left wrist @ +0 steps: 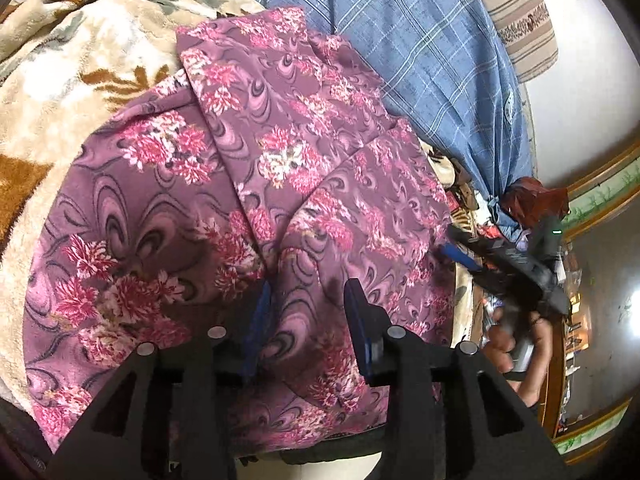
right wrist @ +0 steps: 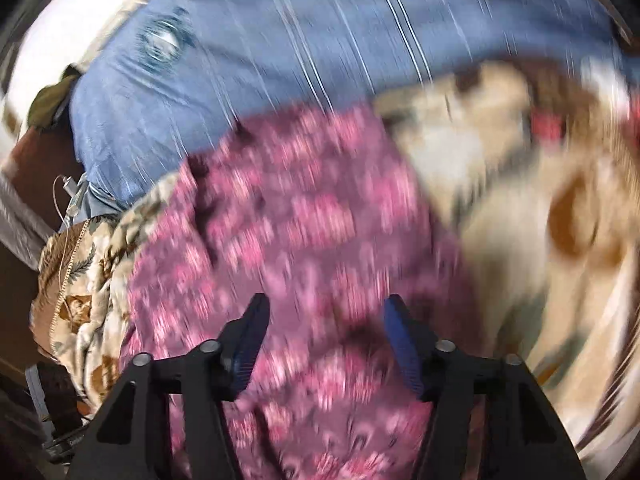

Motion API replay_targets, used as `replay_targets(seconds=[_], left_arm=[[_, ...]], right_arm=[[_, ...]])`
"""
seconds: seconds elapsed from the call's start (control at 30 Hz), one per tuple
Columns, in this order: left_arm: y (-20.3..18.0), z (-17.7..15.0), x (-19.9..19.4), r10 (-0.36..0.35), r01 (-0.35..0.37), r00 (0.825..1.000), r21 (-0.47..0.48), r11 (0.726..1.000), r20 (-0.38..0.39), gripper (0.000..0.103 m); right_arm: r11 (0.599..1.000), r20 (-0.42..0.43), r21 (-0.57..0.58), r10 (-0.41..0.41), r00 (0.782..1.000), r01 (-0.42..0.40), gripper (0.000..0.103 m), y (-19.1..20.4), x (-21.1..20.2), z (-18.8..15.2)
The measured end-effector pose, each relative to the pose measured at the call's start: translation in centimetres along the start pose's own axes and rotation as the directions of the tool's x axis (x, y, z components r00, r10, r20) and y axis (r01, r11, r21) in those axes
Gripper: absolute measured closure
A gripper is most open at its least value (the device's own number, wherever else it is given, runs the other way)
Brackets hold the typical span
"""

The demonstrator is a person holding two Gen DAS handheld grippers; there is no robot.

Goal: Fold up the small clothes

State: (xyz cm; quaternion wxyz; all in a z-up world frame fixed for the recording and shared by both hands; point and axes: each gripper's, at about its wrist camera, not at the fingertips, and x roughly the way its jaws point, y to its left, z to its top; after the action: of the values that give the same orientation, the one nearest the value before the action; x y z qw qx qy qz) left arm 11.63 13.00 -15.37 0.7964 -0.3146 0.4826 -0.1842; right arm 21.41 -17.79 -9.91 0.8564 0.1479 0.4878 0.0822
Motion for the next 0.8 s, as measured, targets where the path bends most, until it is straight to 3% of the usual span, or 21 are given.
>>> replay_targets(seconds=[0.1,0.13,0.17,0.2,0.23,0.3,0.43,0.5,0.53,0.6,0.67,0.7,0.8], left_arm=[[0.5,-0.4,0.5,-0.021,0.021,1.000,-0.006,1.000,0.002,0.069],[0.7,-0.5,0.4,-0.034,0.034,0.999,-0.015,0.999,0.007,0.076],[0.7,-0.6,0.3,-0.044,0.044,0.999,-0.011,0.999,0.007,0.096],[0.7,-0.7,0.2,-0.050,0.050,0.999,0.001,0.999,0.006,0.100],[0.7,-0.8,-0.1,-0.053,0.052,0.999,0.005,0.999,0.015,0.100],[0.4,-1.0,-1.4,-0.069,0.068,0.997,0.021,0.997,0.046,0.100],[0.5,-1.7,-1.5,-0.005,0.004,1.000,0.021,1.000,0.031,0.098],[1.1,-1.9,-0.6,0.090,-0.090,0.996,0.001,0.996,-0.002,0.096],[1.2,-2.0,-0.9,0.086,-0.086,0.996,-0.006,0.996,-0.003,0.095],[1.1,-2.3,-2.3,0.076,-0.076,0.997,-0.009,0.997,0.025,0.086],[1.2,-2.8,-4.8,0.093,-0.092,0.992,-0.009,0.996,0.082,0.064],[1.3,-3.0,-5.9,0.108,-0.107,0.988,-0.011,0.994,0.108,0.054],[2.0,-3.6,-8.7,0.163,-0.159,0.974,-0.036,0.987,0.157,0.053]], right_arm=[[0.997,-0.035,0.073,0.039,0.999,-0.037,0.072,-1.2,2.4,-1.6],[0.997,-0.008,0.075,0.036,0.999,-0.035,0.077,-1.4,2.6,-1.4],[0.997,0.006,0.070,0.019,1.000,-0.019,0.087,-1.3,2.5,-1.3],[0.997,0.010,0.078,0.012,1.000,-0.013,0.092,-1.4,2.3,-1.2],[0.995,0.014,0.091,0.029,0.999,-0.030,0.098,-1.4,1.8,-1.2],[0.998,0.042,0.066,0.014,0.999,-0.016,0.099,-0.5,0.2,-1.3],[0.999,0.025,0.016,-0.031,0.999,0.030,0.099,0.3,0.0,-1.8],[0.998,-0.022,0.016,-0.068,0.997,0.068,0.092,-0.1,1.5,-2.1],[0.996,-0.027,0.046,-0.070,0.997,0.071,0.089,-0.5,1.5,-2.6],[0.996,0.013,0.073,-0.042,0.999,0.041,0.085,-0.8,-0.2,-3.7],[0.997,0.062,0.072,-0.026,0.998,0.021,0.061,-0.3,-2.8,-5.3],[0.998,0.080,0.070,-0.003,0.997,-0.003,0.054,0.0,-3.8,-6.1],[0.996,0.119,0.010,0.087,0.989,-0.089,0.054,1.4,-6.8,-8.5]])
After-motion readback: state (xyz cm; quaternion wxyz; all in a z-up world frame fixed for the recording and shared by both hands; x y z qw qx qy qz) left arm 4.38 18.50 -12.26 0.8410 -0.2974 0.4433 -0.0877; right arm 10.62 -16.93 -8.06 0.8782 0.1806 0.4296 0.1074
